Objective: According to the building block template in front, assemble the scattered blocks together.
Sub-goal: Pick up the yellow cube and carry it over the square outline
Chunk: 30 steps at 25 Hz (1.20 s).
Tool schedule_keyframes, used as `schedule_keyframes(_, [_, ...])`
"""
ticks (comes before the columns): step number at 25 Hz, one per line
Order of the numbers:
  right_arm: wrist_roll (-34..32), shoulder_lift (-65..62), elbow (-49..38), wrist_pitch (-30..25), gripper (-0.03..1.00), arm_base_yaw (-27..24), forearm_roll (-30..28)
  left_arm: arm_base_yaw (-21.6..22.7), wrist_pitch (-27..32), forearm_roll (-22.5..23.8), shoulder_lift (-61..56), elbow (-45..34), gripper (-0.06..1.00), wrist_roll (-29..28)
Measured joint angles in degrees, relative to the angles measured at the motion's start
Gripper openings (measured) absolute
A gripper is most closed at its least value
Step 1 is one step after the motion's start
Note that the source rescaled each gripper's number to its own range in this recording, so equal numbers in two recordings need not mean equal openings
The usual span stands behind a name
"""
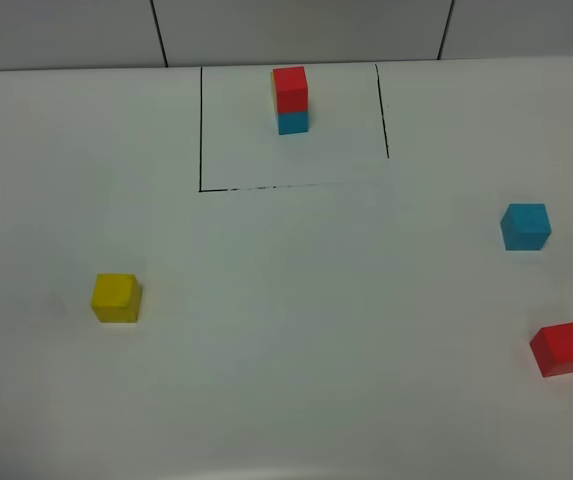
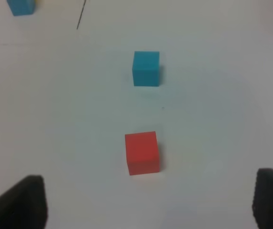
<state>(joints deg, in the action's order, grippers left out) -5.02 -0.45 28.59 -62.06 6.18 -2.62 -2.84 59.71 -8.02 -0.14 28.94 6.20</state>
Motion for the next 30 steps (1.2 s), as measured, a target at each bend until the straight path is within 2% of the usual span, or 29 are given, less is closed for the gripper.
schedule_keyframes(3, [0.0, 0.0, 0.0, 0.0, 0.96, 0.0, 0.0, 0.0, 0.0, 0.0, 0.0, 0.0, 0.88, -0.1])
schedule_keyframes(5, [0.0, 0.0, 0.0, 0.0, 1.00, 0.0, 0.0, 0.0, 0.0, 0.0, 0.0, 0.0, 0.88, -0.1])
schedule_keyframes(30, [0.0, 0.0, 0.0, 0.0, 1.00, 0.0, 0.0, 0.0, 0.0, 0.0, 0.0, 0.0, 0.88, -0.1])
